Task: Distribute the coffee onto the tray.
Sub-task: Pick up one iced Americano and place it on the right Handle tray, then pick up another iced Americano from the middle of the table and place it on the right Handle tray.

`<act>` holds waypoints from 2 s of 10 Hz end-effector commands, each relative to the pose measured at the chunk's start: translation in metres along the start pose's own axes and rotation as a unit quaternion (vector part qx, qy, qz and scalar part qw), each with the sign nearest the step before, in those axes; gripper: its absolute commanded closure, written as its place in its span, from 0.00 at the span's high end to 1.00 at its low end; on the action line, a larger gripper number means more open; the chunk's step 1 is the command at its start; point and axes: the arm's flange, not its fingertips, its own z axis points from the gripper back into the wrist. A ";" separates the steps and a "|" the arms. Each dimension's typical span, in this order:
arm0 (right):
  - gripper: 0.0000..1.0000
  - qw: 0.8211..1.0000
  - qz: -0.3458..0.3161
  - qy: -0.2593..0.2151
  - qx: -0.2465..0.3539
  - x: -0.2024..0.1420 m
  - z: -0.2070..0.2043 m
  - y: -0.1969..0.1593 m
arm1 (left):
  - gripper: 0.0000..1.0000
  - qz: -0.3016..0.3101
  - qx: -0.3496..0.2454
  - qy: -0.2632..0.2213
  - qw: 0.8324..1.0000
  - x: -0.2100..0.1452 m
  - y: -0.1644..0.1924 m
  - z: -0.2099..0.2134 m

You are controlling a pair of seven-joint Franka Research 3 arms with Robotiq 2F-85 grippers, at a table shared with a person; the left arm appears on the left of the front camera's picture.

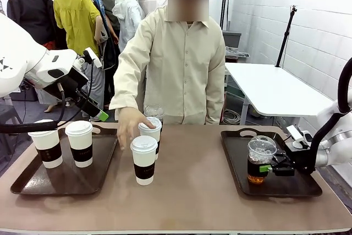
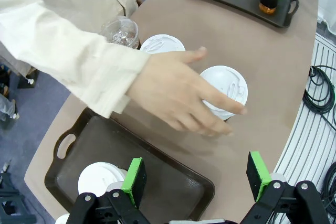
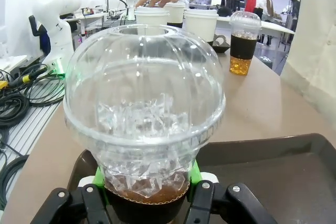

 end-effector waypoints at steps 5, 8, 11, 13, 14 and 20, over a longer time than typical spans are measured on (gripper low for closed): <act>1.00 1.000 -0.014 0.027 -0.003 -0.001 0.012 0.007 | 1.00 -0.003 -0.001 0.005 1.000 0.000 0.003 0.001; 1.00 0.999 -0.014 0.039 -0.032 0.009 0.033 0.018 | 1.00 -0.003 -0.001 0.005 1.000 0.000 0.003 0.001; 1.00 0.997 -0.010 0.049 -0.060 0.017 0.054 0.025 | 1.00 -0.003 -0.001 0.005 1.000 0.000 0.003 0.001; 1.00 0.994 -0.010 0.082 -0.078 0.018 0.051 0.023 | 1.00 -0.003 -0.001 0.005 1.000 0.000 0.003 0.001; 1.00 0.997 0.001 0.041 -0.061 0.015 0.061 0.018 | 1.00 -0.003 -0.001 0.005 1.000 0.000 0.003 0.001; 1.00 0.997 0.001 0.041 -0.061 0.015 0.061 0.018 | 1.00 -0.003 -0.001 0.005 1.000 0.000 0.003 0.001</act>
